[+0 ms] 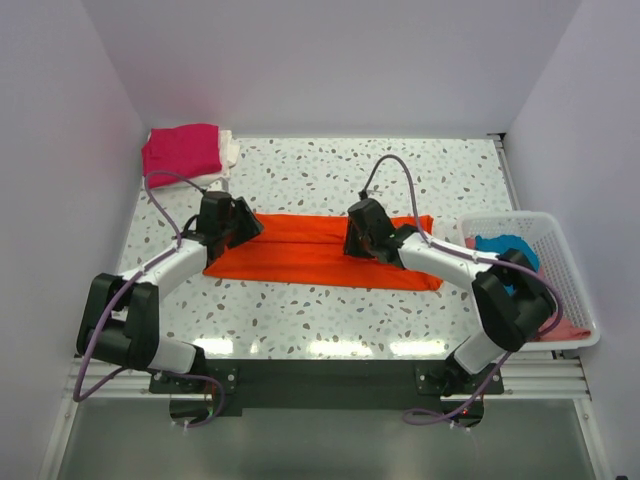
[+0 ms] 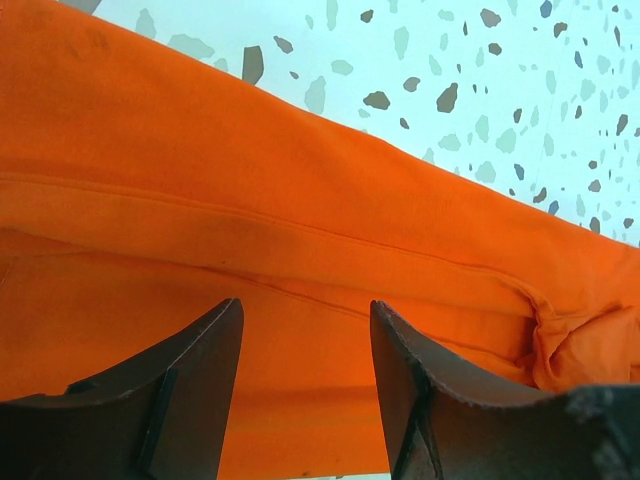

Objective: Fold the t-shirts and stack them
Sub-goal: Fold the tshirt

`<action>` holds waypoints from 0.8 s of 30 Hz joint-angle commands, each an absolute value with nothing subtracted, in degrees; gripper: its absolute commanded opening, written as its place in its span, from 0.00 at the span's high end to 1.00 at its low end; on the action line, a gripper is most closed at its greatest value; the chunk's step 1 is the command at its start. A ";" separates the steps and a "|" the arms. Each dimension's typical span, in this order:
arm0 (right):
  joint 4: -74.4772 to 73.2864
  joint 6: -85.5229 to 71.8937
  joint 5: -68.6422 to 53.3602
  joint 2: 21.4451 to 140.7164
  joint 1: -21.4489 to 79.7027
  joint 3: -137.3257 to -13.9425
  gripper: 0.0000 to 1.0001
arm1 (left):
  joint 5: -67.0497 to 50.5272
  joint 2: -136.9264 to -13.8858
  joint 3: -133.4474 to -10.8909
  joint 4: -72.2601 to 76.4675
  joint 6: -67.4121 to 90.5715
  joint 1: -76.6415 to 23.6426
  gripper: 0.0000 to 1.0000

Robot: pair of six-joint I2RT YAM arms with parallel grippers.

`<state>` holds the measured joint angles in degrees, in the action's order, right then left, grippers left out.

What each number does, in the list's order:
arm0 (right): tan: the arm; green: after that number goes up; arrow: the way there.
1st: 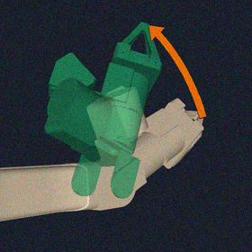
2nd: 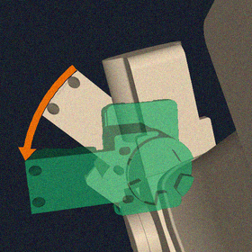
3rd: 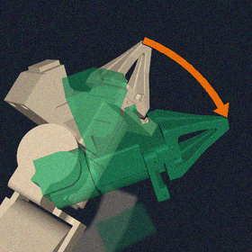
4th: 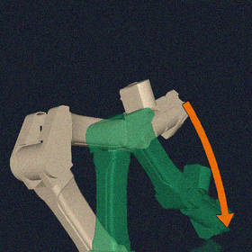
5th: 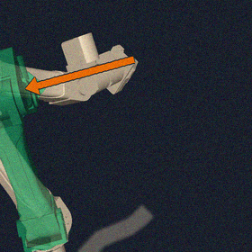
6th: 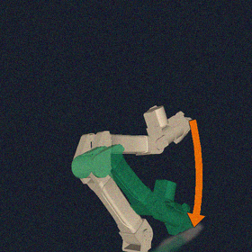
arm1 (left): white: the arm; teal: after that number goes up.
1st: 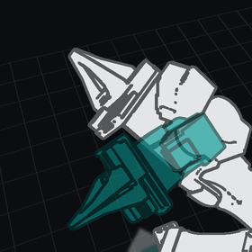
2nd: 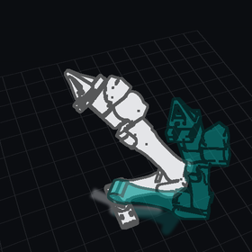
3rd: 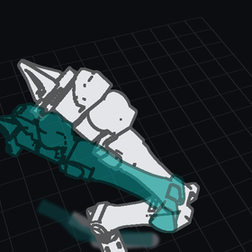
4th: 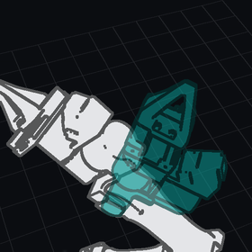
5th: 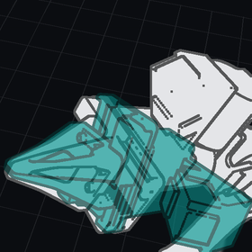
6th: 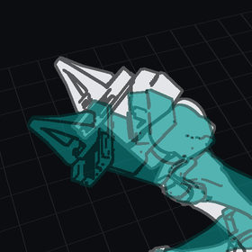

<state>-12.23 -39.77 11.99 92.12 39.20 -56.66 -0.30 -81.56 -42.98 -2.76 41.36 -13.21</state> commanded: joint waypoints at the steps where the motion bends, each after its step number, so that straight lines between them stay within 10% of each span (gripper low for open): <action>1: -12.91 -39.38 16.78 85.63 38.94 -55.64 0.61 | -2.11 -79.54 -41.66 2.80 41.48 -13.45 0.41; 5: -16.61 -38.32 20.37 79.82 38.85 -53.01 0.46 | -3.42 -79.19 -40.08 5.09 42.36 -13.45 0.41; 24: -15.38 -33.75 6.95 73.21 25.84 -44.56 0.45 | -3.78 -75.85 -40.43 5.28 41.92 -16.52 0.41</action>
